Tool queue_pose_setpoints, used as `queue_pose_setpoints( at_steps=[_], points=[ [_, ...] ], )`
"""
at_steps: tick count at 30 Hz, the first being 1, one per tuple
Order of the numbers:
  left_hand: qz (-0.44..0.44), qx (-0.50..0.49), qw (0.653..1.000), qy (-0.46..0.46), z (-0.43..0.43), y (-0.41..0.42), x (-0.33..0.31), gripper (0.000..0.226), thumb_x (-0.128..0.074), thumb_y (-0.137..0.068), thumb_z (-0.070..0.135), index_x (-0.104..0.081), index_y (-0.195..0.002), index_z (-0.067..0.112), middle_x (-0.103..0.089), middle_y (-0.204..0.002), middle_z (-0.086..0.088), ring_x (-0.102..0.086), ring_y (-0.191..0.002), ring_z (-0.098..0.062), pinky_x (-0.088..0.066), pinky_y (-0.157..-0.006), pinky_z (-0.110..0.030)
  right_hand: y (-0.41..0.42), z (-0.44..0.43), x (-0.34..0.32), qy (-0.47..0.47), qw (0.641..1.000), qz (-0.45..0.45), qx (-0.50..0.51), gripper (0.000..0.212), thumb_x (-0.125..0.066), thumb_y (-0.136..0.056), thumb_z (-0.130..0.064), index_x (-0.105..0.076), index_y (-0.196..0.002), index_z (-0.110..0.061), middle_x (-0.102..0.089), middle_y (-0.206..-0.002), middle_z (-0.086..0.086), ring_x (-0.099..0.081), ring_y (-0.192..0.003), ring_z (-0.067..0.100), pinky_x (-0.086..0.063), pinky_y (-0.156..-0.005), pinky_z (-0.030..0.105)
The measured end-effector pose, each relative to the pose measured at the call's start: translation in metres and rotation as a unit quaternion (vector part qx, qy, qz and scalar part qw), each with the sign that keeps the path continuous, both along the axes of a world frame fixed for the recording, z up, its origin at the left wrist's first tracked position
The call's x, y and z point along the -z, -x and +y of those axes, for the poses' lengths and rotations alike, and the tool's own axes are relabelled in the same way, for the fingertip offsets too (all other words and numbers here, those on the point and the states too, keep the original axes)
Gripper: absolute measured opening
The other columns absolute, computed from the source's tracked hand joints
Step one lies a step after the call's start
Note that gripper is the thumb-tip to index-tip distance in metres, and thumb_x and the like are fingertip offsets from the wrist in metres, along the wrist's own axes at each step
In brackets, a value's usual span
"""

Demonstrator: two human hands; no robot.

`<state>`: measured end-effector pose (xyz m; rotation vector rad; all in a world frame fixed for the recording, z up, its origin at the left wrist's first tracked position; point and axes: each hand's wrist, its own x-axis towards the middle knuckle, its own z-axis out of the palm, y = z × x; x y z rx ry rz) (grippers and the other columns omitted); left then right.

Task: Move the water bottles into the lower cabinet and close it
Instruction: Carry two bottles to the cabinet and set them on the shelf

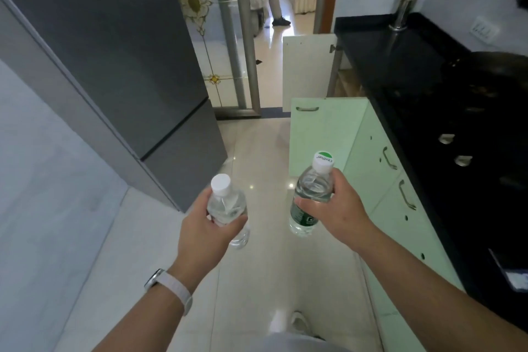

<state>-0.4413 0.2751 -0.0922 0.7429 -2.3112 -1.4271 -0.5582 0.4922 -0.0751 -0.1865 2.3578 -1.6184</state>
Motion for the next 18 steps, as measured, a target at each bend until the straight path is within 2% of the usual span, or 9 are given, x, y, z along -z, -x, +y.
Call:
queue_pose_setpoints(
  at_steps=[5,9,13,16,18],
  points=[
    [0.004,-0.013,1.0,0.013,0.001,0.056,-0.005,0.066,-0.089,-0.071,0.027,-0.057,-0.128,0.031,-0.068,-0.104,0.02,-0.062,-0.087,0.012,-0.047,-0.074,-0.016,0.058,-0.001,-0.003,0.003,1.0,-0.003,0.004,0.057,-0.087,-0.069,-0.029,-0.053,-0.115,-0.036,-0.065,-0.101,-0.017,-0.062,-0.092,0.002,-0.052,-0.088,0.035],
    [-0.002,0.004,1.0,0.022,-0.006,0.101,-0.007,0.066,-0.089,-0.071,0.027,-0.056,-0.128,0.031,-0.067,-0.104,0.021,-0.064,-0.086,0.009,-0.052,-0.079,-0.025,0.093,-0.005,0.001,0.008,1.0,0.001,0.018,0.055,-0.087,-0.067,-0.035,-0.054,-0.111,-0.037,-0.066,-0.1,-0.017,-0.063,-0.091,0.003,-0.053,-0.087,0.035],
    [-0.013,0.026,1.0,0.008,-0.022,0.141,0.0,0.069,-0.089,-0.07,0.028,-0.055,-0.131,0.032,-0.067,-0.108,0.021,-0.064,-0.091,0.008,-0.051,-0.083,-0.026,0.125,-0.021,0.008,0.004,1.0,-0.012,0.028,0.054,-0.088,-0.066,-0.033,-0.054,-0.108,-0.038,-0.067,-0.097,-0.016,-0.064,-0.089,0.003,-0.054,-0.088,0.037],
    [-0.013,0.039,0.999,-0.007,-0.042,0.17,0.006,0.066,-0.089,-0.07,0.025,-0.057,-0.126,0.034,-0.068,-0.104,0.022,-0.063,-0.089,0.012,-0.051,-0.081,-0.023,0.148,-0.039,0.013,0.005,0.999,-0.025,0.028,0.05,-0.088,-0.068,-0.03,-0.055,-0.104,-0.038,-0.068,-0.095,-0.015,-0.065,-0.084,-0.001,-0.054,-0.085,0.034],
    [-0.01,0.055,0.998,-0.015,-0.06,0.194,0.015,0.059,-0.089,-0.07,0.022,-0.058,-0.118,0.039,-0.068,-0.098,0.026,-0.063,-0.089,0.011,-0.049,-0.075,-0.012,0.167,-0.054,0.017,-0.003,0.999,-0.03,0.034,0.047,-0.088,-0.068,-0.028,-0.056,-0.103,-0.038,-0.069,-0.093,-0.015,-0.064,-0.081,-0.003,-0.054,-0.083,0.032]
  ],
)
